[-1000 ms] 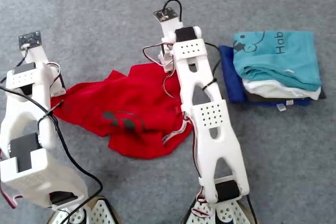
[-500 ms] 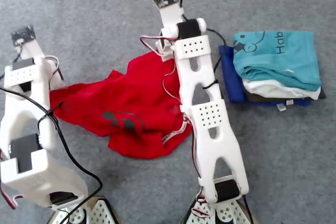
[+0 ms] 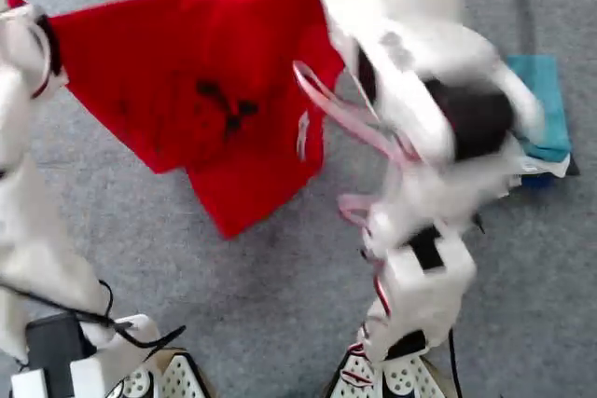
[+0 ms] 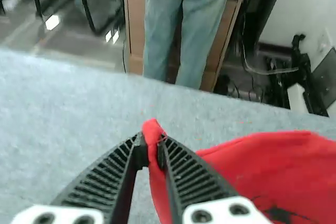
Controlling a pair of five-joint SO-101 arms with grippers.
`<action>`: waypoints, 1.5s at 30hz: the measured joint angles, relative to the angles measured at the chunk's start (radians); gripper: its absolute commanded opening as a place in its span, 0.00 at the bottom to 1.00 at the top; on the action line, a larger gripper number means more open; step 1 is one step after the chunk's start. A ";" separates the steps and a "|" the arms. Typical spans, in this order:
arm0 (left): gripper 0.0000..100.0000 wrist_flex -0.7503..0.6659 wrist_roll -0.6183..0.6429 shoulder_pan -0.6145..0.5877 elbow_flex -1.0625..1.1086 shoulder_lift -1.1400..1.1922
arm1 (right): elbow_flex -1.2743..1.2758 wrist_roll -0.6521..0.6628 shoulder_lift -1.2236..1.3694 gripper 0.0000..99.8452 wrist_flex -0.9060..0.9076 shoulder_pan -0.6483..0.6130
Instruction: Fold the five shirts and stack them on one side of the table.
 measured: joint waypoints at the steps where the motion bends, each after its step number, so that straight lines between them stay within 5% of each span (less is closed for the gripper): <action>1: 0.03 0.034 -0.017 0.000 -0.057 -0.005 | 0.000 0.000 -0.061 0.01 -0.012 0.002; 11: 0.03 0.216 -0.055 -0.247 -0.586 -0.061 | -0.041 0.000 -0.430 0.01 -0.094 0.000; 15: 0.03 0.216 -0.057 -0.331 -0.611 -0.167 | -0.018 0.000 -0.433 0.01 -0.075 0.000; 20: 0.03 0.216 -0.057 -0.336 -0.310 -0.292 | 0.140 -0.025 -0.362 0.01 -0.069 0.000; 24: 0.03 0.186 -0.057 -0.218 0.121 -0.305 | 0.308 -0.092 -0.233 0.01 -0.107 -0.018; 28: 0.03 -0.087 -0.060 -0.192 0.601 -0.281 | 0.440 -0.129 -0.089 0.01 -0.221 -0.063; 32: 0.03 -0.592 -0.012 -0.186 1.031 -0.255 | 0.539 -0.190 0.097 0.01 -0.411 -0.083; 37: 0.03 -1.174 0.071 -0.180 1.180 -0.098 | 0.551 -0.201 0.325 0.01 -0.746 -0.080; 45: 0.03 -1.183 0.126 -0.178 0.858 0.115 | 0.485 -0.203 0.416 0.01 -0.954 -0.031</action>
